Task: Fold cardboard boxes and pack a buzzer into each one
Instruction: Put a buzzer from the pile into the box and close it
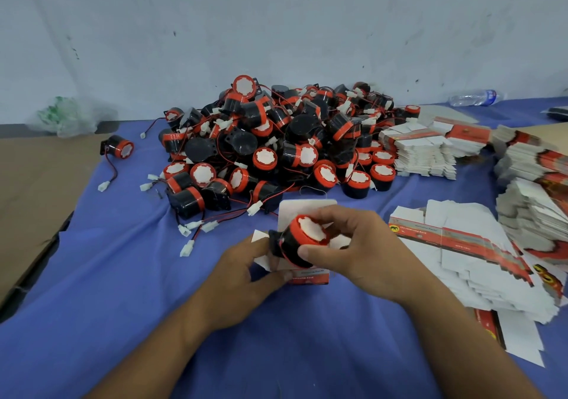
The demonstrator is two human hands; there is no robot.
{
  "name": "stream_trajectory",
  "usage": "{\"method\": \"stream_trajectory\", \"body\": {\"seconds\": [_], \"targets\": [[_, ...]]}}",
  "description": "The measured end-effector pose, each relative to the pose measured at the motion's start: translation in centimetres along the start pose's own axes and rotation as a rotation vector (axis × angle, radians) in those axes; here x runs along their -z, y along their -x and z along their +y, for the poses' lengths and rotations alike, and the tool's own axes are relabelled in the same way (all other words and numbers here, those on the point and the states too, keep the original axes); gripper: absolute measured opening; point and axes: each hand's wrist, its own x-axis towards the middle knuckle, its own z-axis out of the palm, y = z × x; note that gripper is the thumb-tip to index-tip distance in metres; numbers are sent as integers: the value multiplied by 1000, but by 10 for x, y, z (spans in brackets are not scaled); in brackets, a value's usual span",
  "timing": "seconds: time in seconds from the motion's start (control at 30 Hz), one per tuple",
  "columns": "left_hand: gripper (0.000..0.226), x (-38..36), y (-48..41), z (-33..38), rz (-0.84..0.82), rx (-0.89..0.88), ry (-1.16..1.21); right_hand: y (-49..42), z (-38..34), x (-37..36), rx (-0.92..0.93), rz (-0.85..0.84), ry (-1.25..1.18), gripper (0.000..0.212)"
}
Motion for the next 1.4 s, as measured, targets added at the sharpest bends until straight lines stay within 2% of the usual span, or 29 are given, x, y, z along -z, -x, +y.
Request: {"method": "stream_trajectory", "body": {"seconds": [0.07, 0.13, 0.27, 0.4, 0.53, 0.67, 0.83, 1.2, 1.4], "targets": [[23, 2, 2, -2, 5, 30, 21, 0, 0, 0, 27, 97, 181, 50], [31, 1, 3, -2, 2, 69, 50, 0, 1, -1, 97, 111, 339, 55], [52, -2, 4, -3, 19, 101, 49, -1, -2, -1, 161, -7, 496, 62], [68, -4, 4, -6, 28, 120, 14, -4, -5, 5, 145, -186, 537, 58], [68, -5, 4, -7, 30, 110, -24, -4, -4, 5, 147, -297, 601, 36], [64, -7, 5, -5, 32, 79, -43, 2, -1, 0, 179, -252, 651, 29], [68, -7, 5, -4, 18, 56, -18, 4, 0, -16, 190, -189, 722, 48], [58, -6, 5, -1, 15, 42, 30, 3, 1, -27, 145, -160, 769, 53], [49, -5, 5, -1, 5, 2, 11, -2, -1, -31, 122, -131, 872, 72]]}}
